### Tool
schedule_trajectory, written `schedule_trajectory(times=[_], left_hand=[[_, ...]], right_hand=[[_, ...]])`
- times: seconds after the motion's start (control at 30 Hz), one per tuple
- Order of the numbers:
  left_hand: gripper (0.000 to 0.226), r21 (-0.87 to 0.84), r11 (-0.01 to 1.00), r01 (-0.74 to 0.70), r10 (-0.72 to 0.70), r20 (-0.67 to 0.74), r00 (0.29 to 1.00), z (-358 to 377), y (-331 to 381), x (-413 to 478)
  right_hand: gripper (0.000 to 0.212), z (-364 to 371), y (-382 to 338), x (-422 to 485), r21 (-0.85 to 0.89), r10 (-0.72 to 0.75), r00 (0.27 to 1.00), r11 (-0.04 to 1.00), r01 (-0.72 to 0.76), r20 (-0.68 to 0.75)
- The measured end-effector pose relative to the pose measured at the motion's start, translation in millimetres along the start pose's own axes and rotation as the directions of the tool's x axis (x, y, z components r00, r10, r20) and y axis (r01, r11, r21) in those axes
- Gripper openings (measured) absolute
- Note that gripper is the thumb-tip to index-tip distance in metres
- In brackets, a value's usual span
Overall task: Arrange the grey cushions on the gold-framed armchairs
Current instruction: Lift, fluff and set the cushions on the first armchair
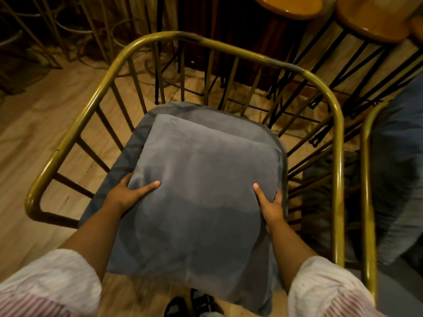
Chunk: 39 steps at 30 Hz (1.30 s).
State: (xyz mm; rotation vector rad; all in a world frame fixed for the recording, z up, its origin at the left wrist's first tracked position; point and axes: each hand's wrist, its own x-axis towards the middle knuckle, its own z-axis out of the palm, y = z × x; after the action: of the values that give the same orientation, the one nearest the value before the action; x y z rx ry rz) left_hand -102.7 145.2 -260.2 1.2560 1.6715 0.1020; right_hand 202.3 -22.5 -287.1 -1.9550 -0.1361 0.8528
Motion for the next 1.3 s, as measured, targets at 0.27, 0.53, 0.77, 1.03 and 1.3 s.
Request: schedule_trajectory(times=[0.27,0.53,0.77,1.03,1.3], left_hand=[[0.106,0.215,0.974,0.077,-0.09,0.054,0.994,8,-13,6],[0.074,0.306,0.936,-0.174,0.132,0.153,0.979,17,32,-63],[0.059,0.322,0.846,-0.425,0.345,0.277,0.897,21,101,-160],[0.055,0.386,0.604,-0.697,0.571,0.401,0.716,39,176,-271],[0.051,0.328,0.435,-0.838,0.683,0.487,0.545,148,228,-374]], right_hand=[[0.098,6,13,-4,-0.168,0.112,0.992,0.981,-0.1,0.062],[0.057,-11,-33,-41,-0.409,-0.02,0.99,0.91,0.076,0.14],[0.047,-65,-102,-113,-0.397,-0.3,0.934,0.847,0.353,0.193],[0.046,-174,-157,-178,-0.46,-0.547,0.834,0.724,0.514,0.071],[0.049,-333,-128,-185,-0.463,-0.583,0.804,0.747,0.478,-0.111]])
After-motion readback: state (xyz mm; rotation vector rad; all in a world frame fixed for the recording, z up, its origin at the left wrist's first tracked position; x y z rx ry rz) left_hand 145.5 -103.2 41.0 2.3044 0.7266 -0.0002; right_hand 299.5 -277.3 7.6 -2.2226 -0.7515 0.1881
